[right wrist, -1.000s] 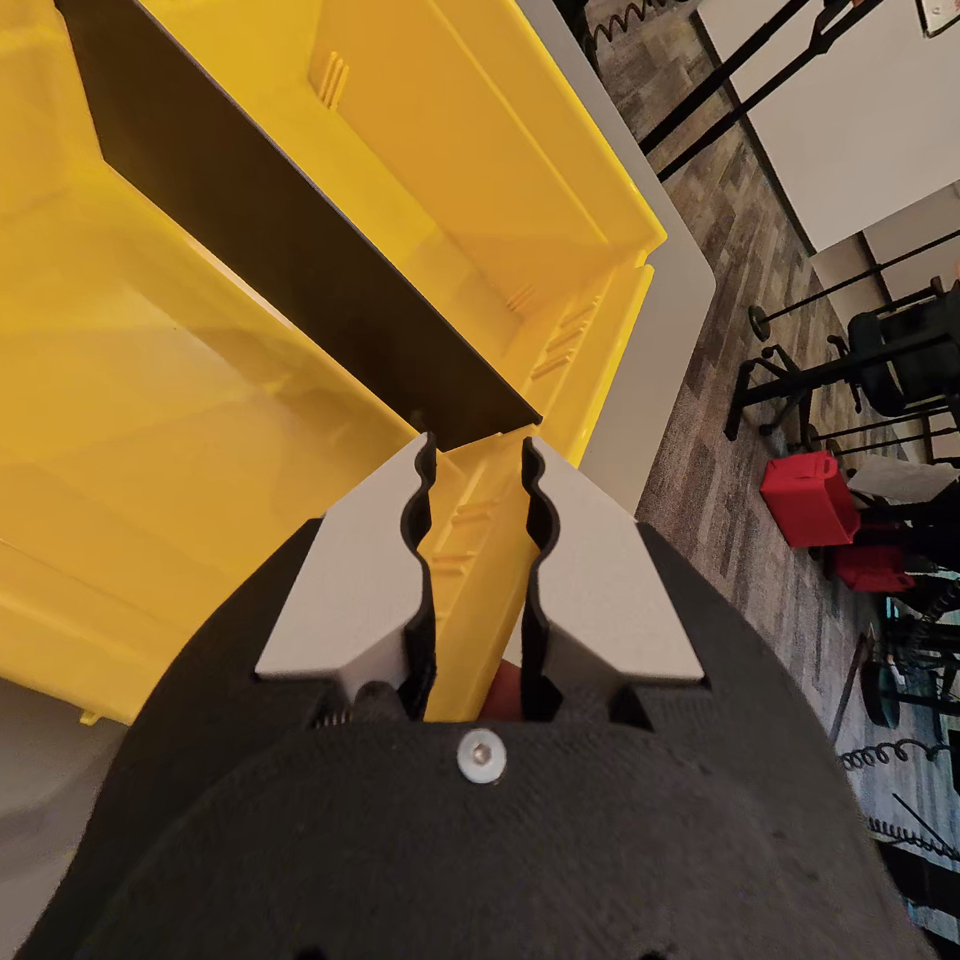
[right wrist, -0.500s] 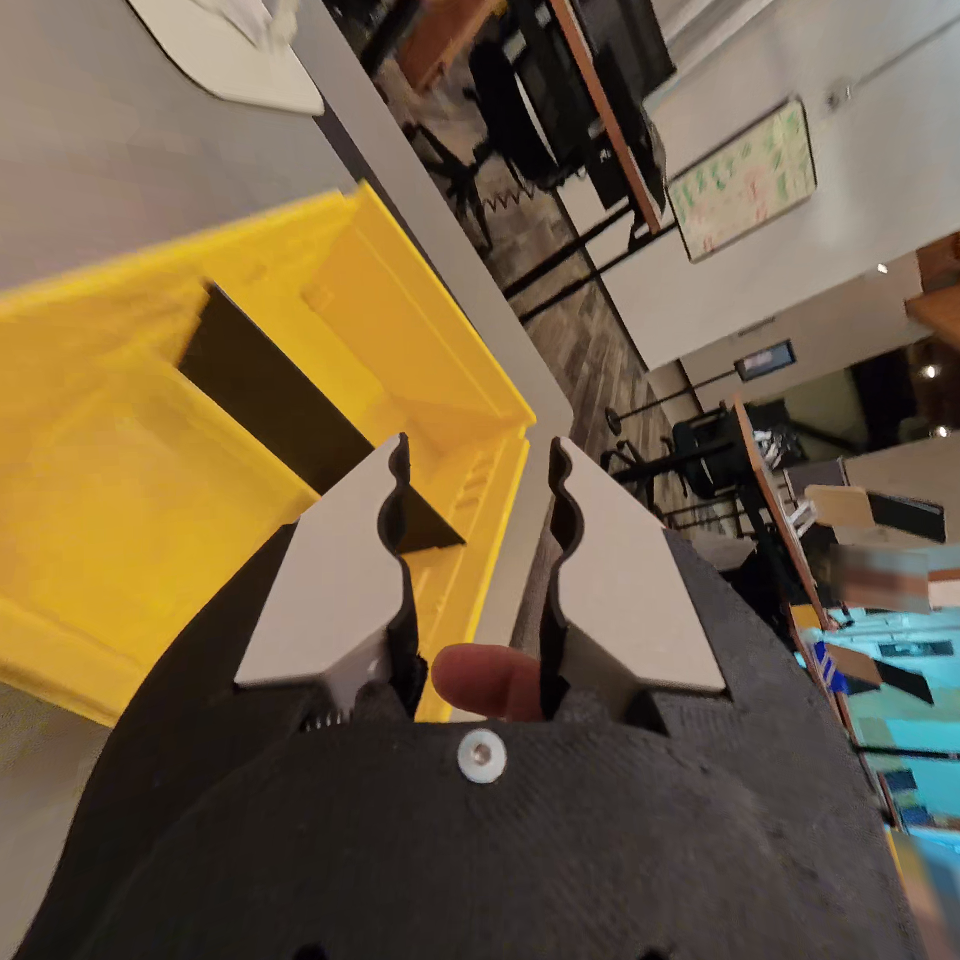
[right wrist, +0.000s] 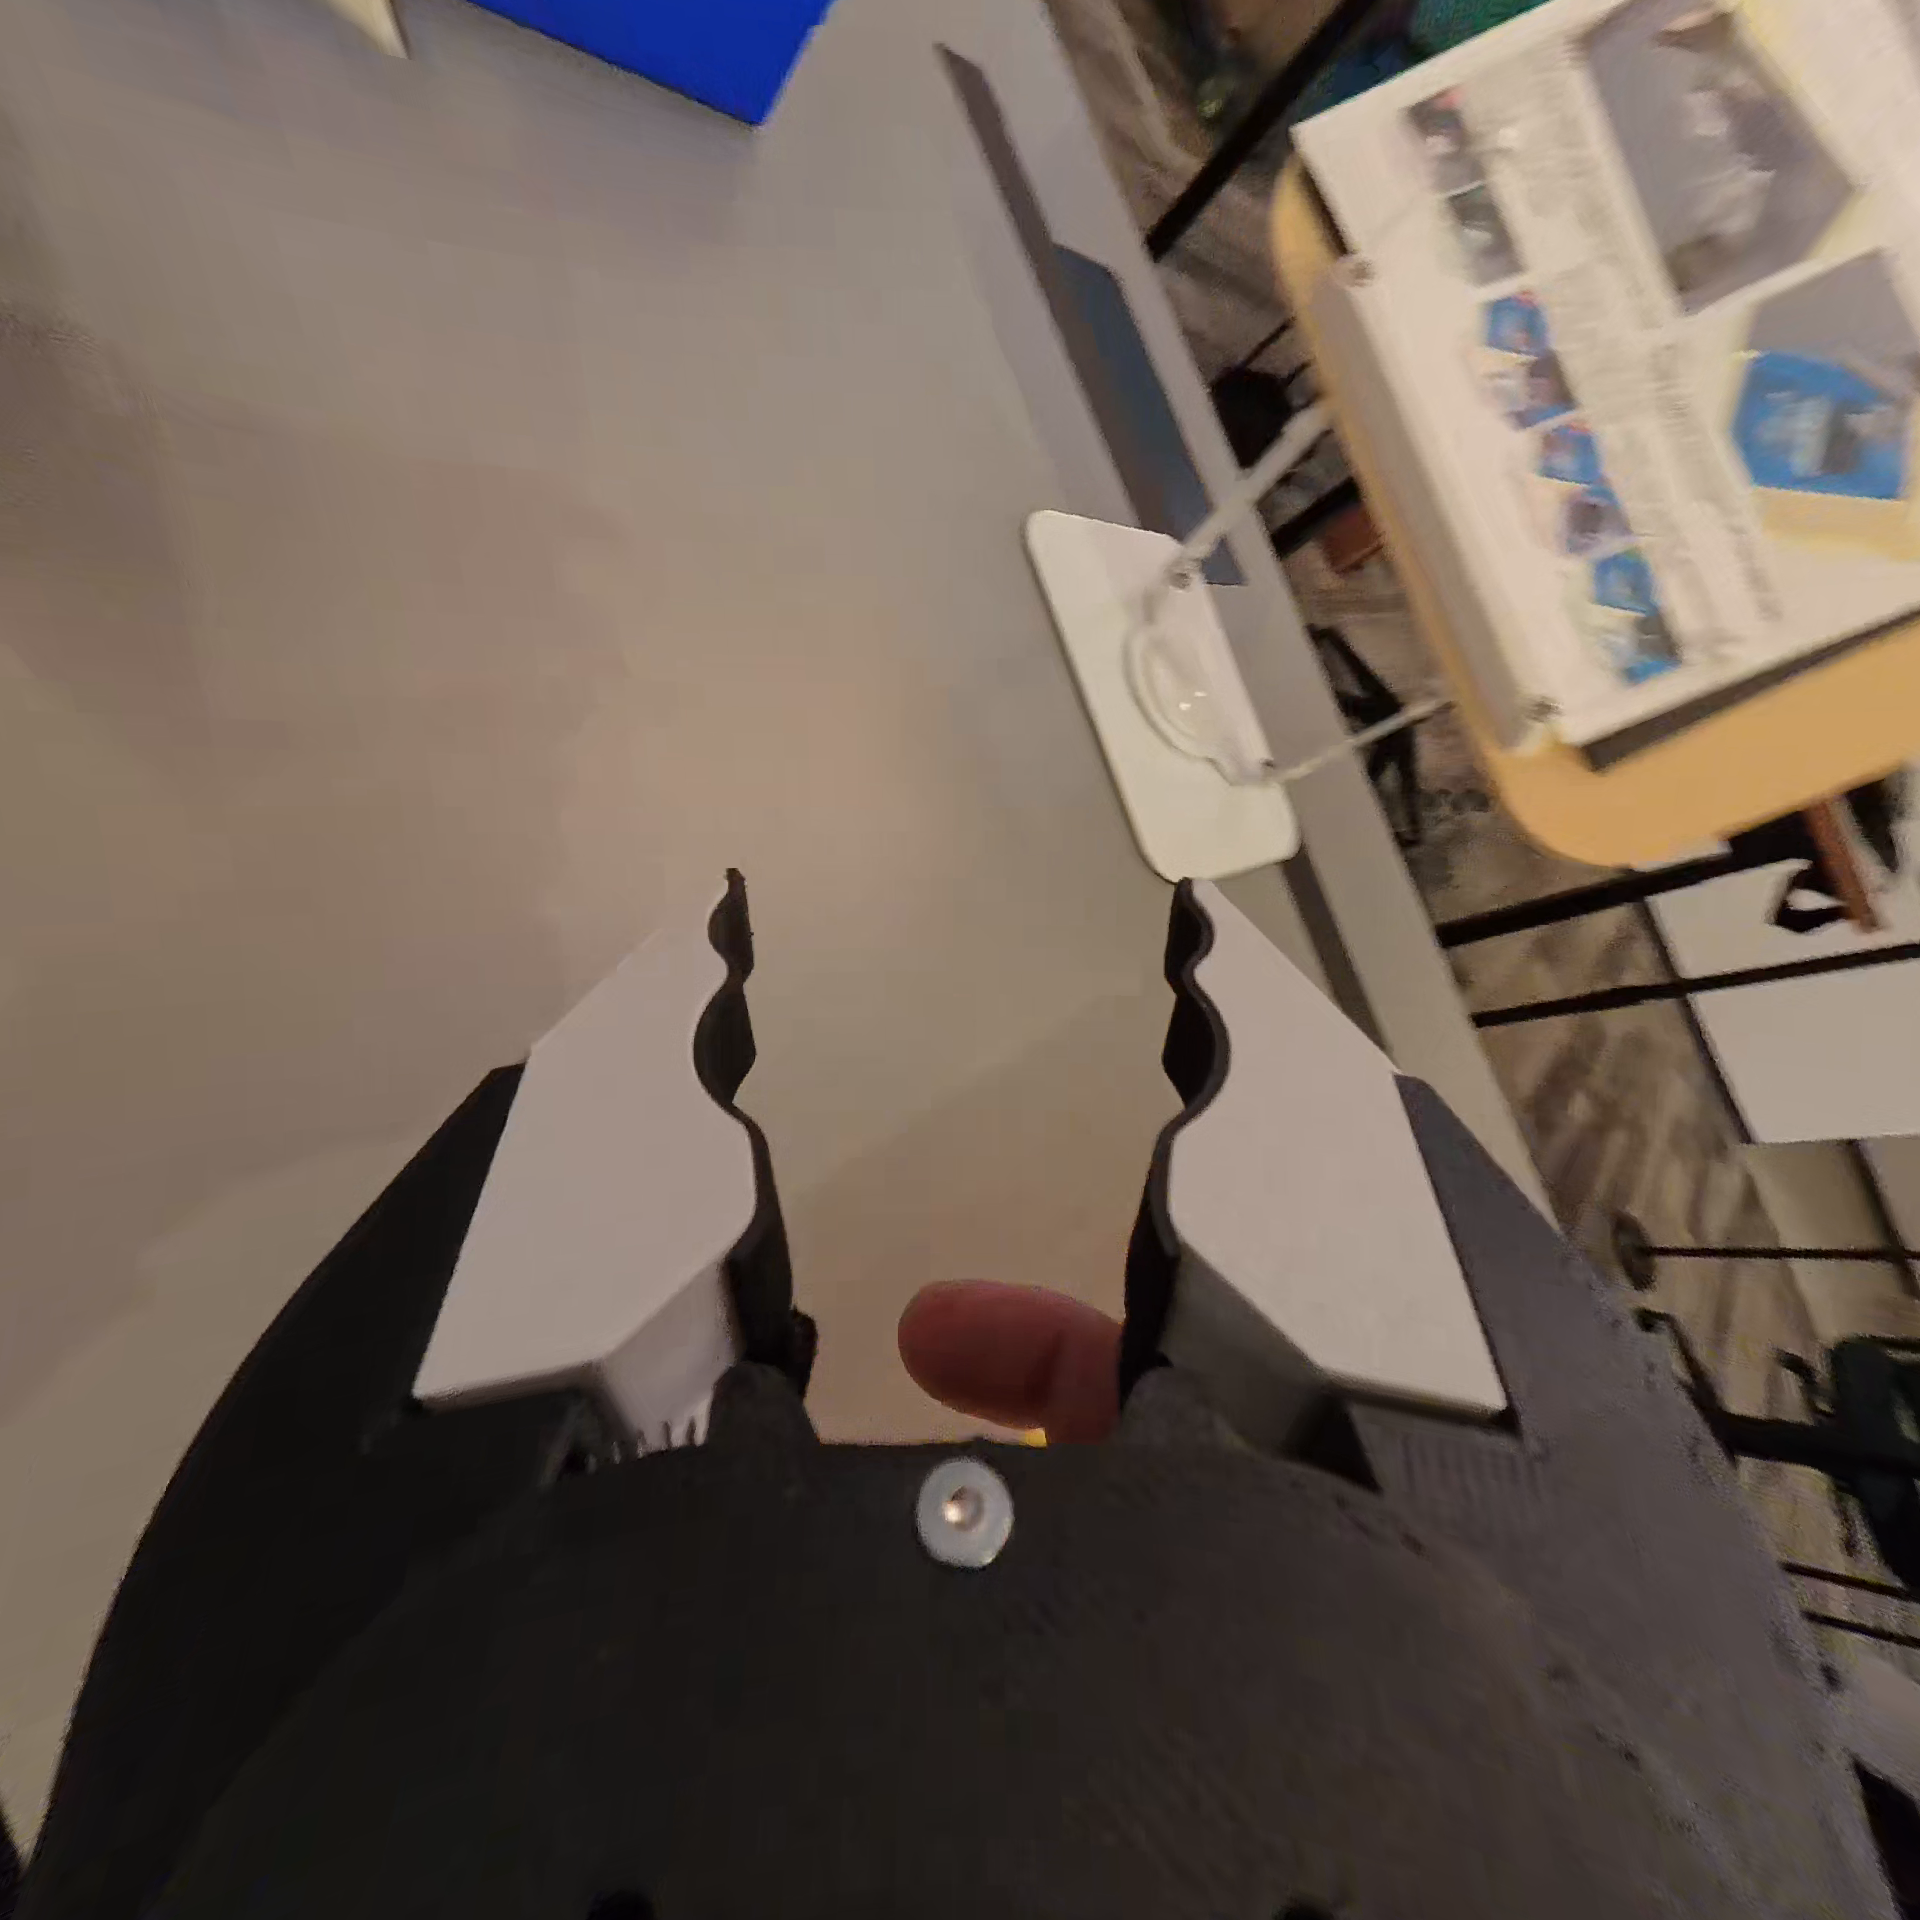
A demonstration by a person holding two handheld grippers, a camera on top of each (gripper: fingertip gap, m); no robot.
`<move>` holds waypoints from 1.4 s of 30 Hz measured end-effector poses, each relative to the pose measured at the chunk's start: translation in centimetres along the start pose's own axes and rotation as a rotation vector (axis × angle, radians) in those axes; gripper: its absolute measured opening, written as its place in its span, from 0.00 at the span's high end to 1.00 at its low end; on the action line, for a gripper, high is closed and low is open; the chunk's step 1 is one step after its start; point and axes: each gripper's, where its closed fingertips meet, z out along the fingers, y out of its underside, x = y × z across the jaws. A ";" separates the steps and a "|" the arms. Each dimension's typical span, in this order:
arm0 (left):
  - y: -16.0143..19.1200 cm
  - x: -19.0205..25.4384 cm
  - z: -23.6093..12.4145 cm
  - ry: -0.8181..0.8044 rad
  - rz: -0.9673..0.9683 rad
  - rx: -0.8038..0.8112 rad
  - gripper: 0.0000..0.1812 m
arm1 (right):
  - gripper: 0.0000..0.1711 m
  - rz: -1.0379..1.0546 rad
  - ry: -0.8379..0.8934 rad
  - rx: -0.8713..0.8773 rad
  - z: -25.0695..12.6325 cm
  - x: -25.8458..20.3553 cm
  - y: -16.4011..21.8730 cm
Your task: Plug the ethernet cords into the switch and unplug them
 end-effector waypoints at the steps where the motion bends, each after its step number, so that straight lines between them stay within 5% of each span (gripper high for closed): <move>1: 0.4 0.8 1.3 0.013 -0.002 -0.021 0.60 | 0.53 0.011 -0.034 -0.006 1.1 -1.2 -0.6; 6: 4.0 3.7 5.5 0.067 -0.139 -0.157 0.58 | 0.47 0.150 -0.219 -0.033 6.2 -6.6 -2.5; 12: 7.3 4.2 6.3 0.059 -0.191 -0.248 0.57 | 0.44 0.381 -0.303 -0.096 10.7 -9.6 -2.1; 21: 7.2 3.0 4.1 0.047 -0.317 -0.200 0.59 | 0.49 0.822 -0.212 -0.020 8.4 -10.3 -2.1; 27: 6.7 3.1 3.7 0.037 -0.163 -0.200 0.59 | 0.51 0.332 -0.035 -0.117 9.0 -9.1 -0.6; 37: 5.5 1.9 4.6 -0.085 0.164 -0.104 0.66 | 0.58 0.148 0.022 -0.079 8.9 -8.8 -1.2; 42: 4.0 3.4 4.7 -0.027 0.161 -0.059 0.66 | 0.58 0.081 0.027 -0.072 7.3 -9.0 -1.4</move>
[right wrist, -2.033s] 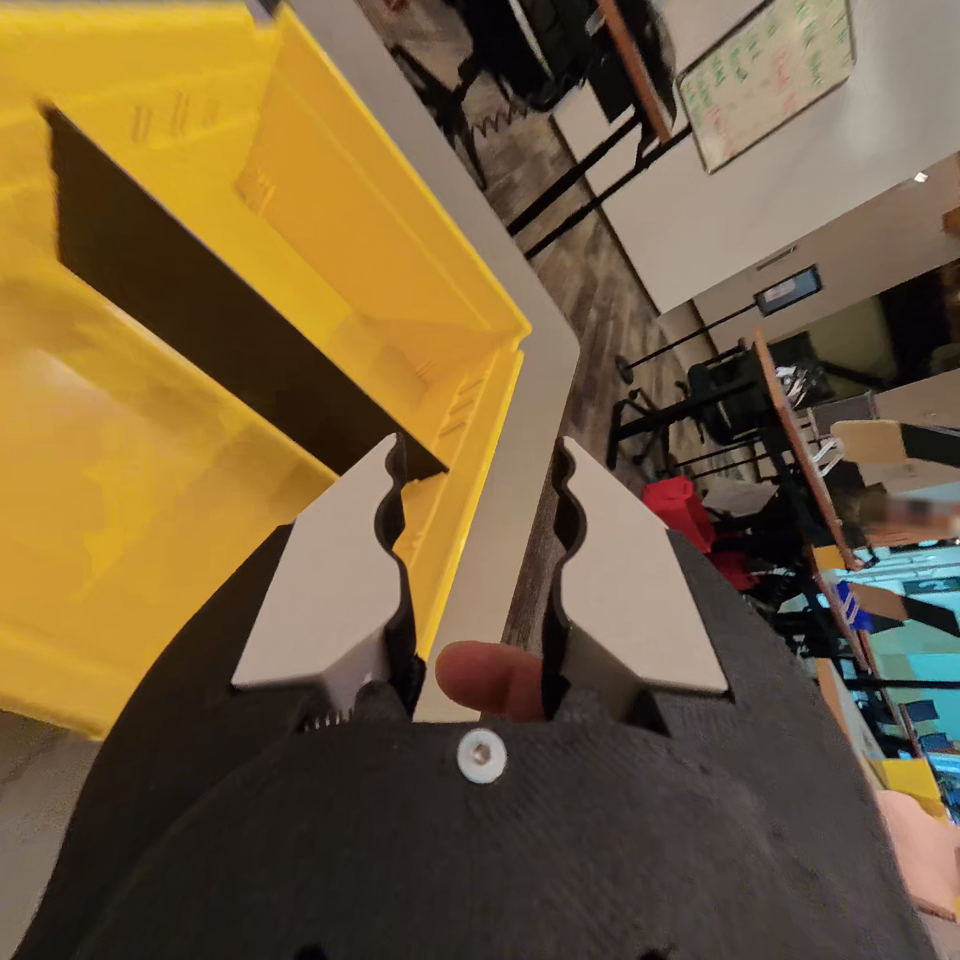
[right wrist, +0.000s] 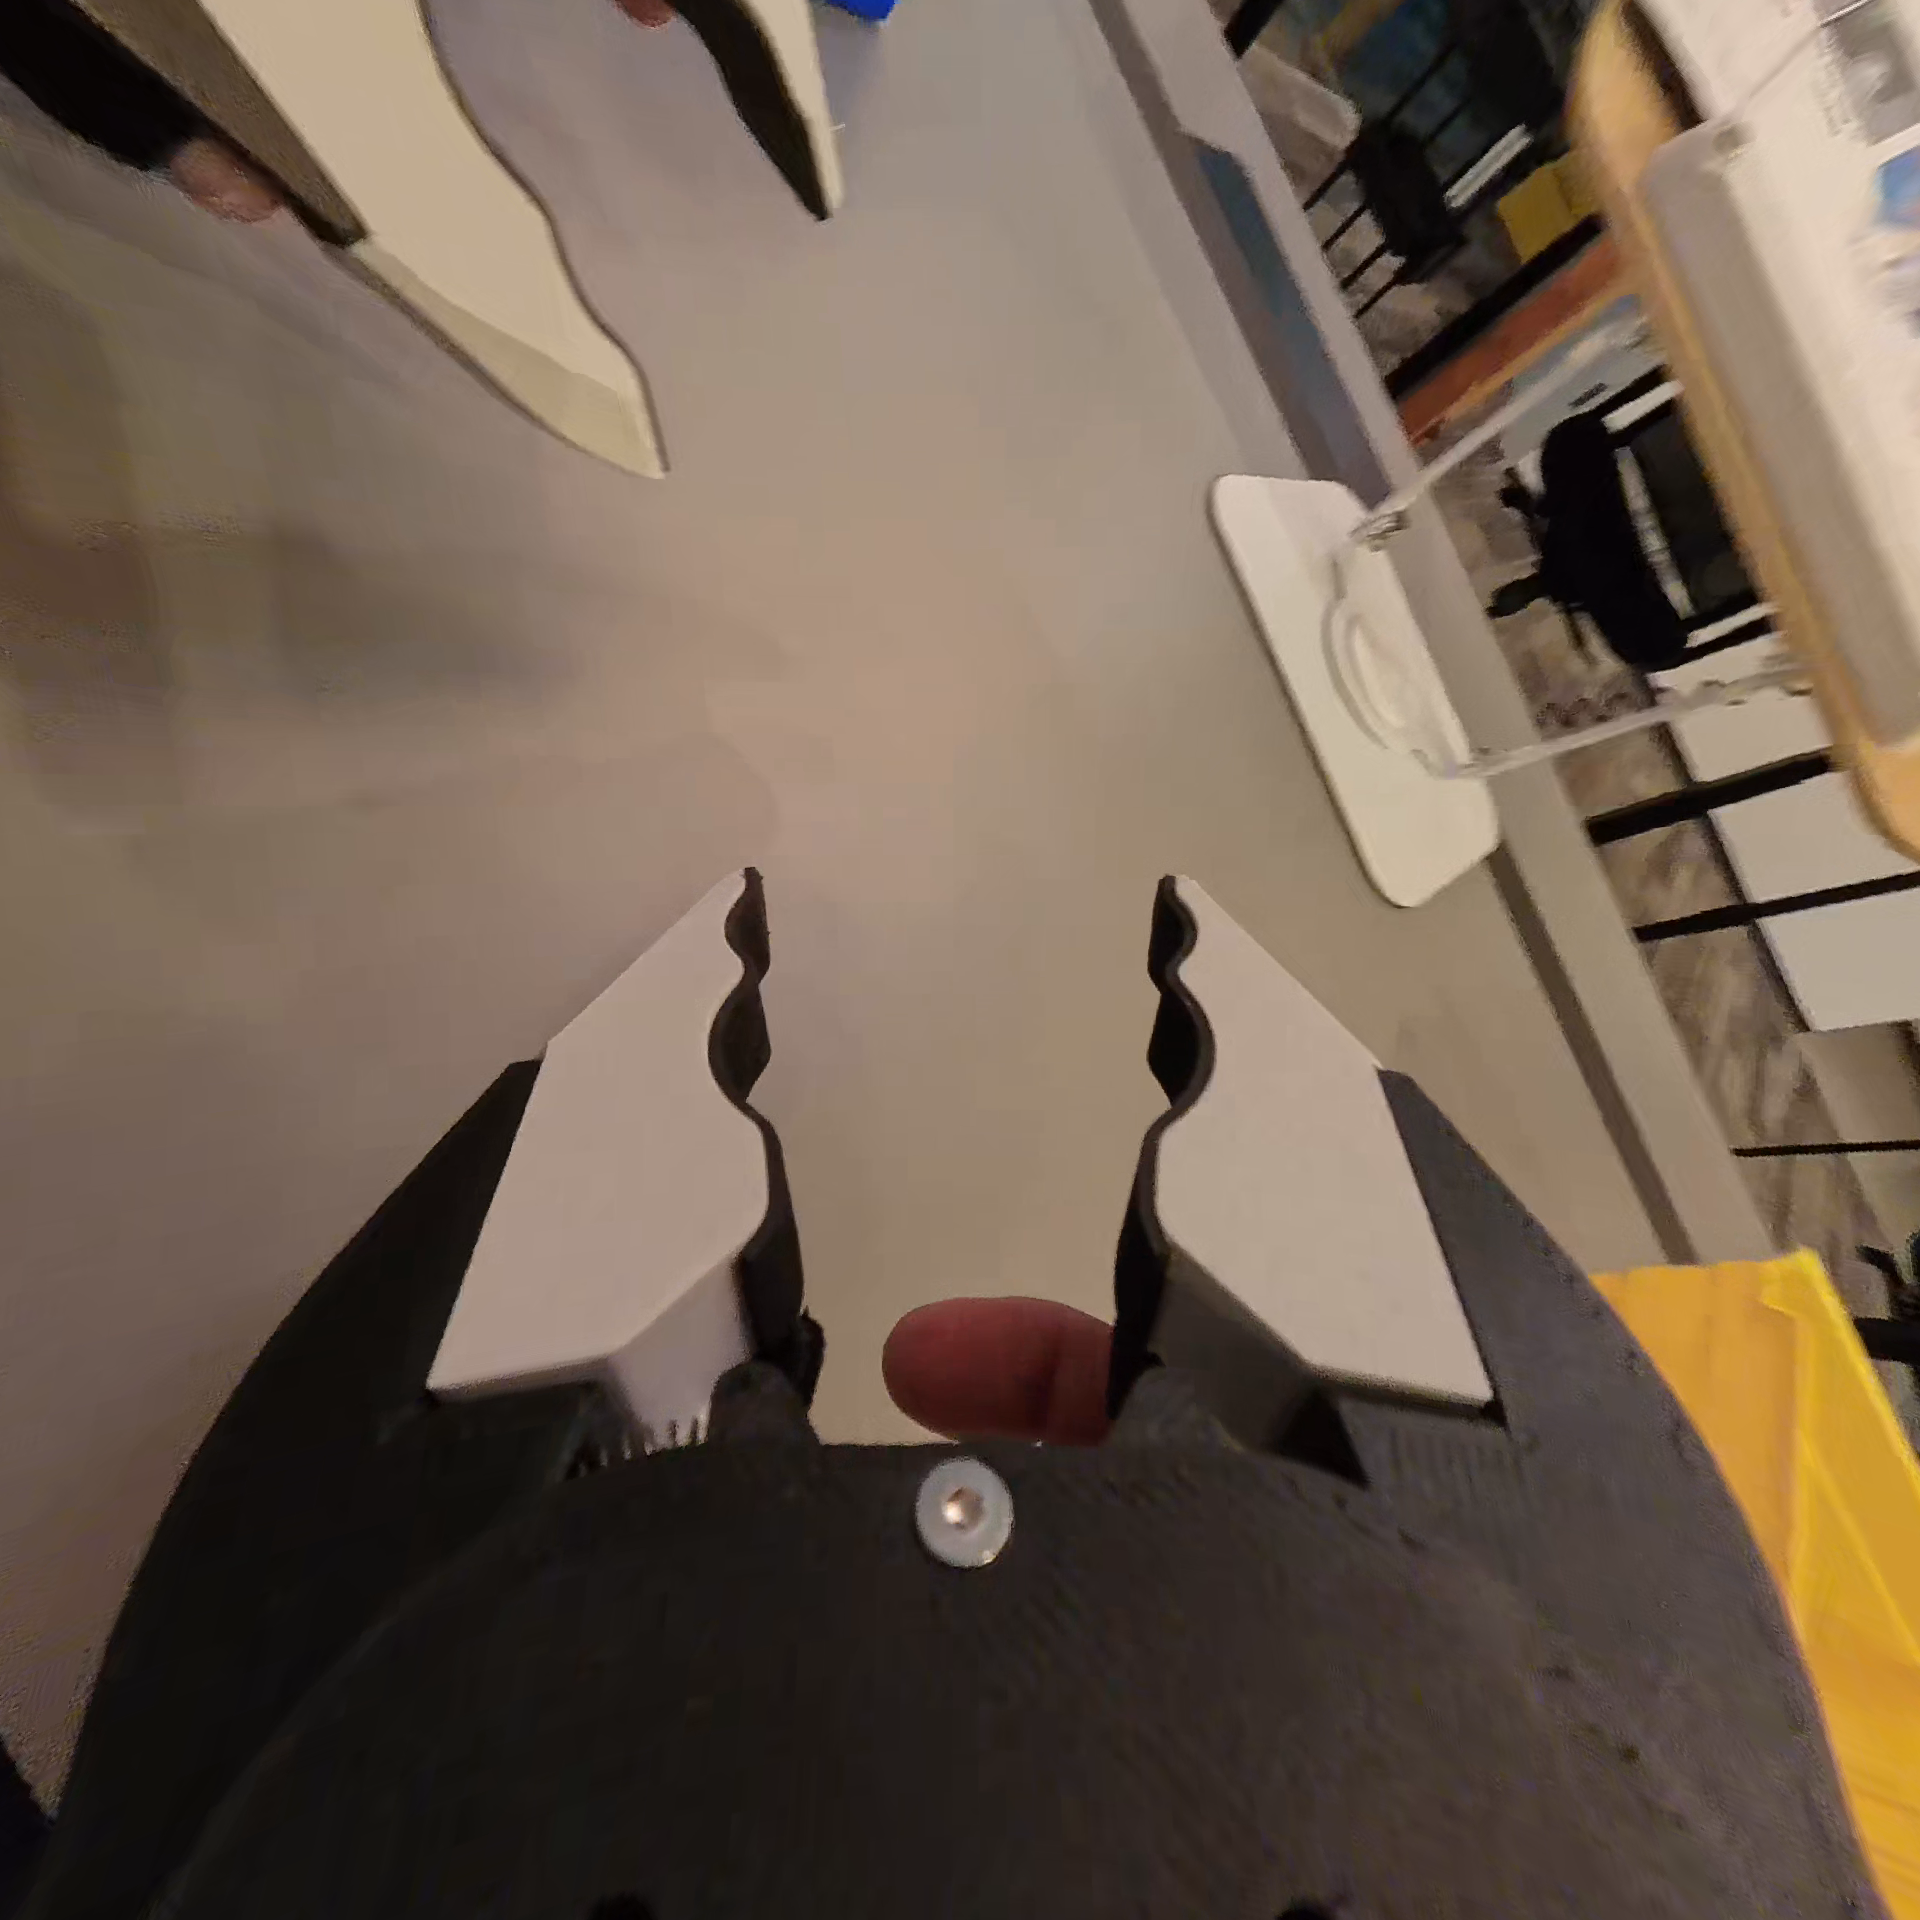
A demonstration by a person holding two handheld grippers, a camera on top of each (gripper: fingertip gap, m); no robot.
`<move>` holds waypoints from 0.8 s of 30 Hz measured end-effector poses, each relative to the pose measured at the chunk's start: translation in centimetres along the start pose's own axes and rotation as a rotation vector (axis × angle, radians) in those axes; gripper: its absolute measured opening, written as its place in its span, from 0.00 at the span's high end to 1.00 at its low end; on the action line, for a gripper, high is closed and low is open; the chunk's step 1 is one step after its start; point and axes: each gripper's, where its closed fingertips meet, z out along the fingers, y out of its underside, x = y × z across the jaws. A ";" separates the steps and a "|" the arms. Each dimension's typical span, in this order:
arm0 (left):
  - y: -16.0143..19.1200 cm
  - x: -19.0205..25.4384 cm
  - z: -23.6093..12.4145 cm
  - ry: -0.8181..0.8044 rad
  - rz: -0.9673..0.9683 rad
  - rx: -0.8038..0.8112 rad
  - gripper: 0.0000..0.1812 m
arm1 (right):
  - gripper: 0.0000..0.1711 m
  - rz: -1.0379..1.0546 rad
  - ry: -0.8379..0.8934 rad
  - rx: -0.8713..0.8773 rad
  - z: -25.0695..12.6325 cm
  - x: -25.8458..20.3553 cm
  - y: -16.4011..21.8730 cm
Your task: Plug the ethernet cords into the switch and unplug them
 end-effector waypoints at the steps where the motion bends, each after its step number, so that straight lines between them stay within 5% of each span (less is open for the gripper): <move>1: -0.3 0.1 -0.2 0.000 -0.002 0.011 0.66 | 0.59 0.006 0.024 0.018 -0.5 0.6 -0.2; 10: 0.7 2.2 -1.0 0.026 -0.001 -0.015 0.66 | 0.60 0.006 0.090 0.048 -1.8 2.2 -0.1; 18: -2.1 1.6 -0.4 0.059 -0.040 0.070 0.67 | 0.61 0.109 0.003 0.085 -4.1 -0.6 0.1; 24: -4.5 0.2 2.2 0.085 -0.077 0.106 0.67 | 0.64 0.175 0.006 0.130 -3.6 2.4 1.6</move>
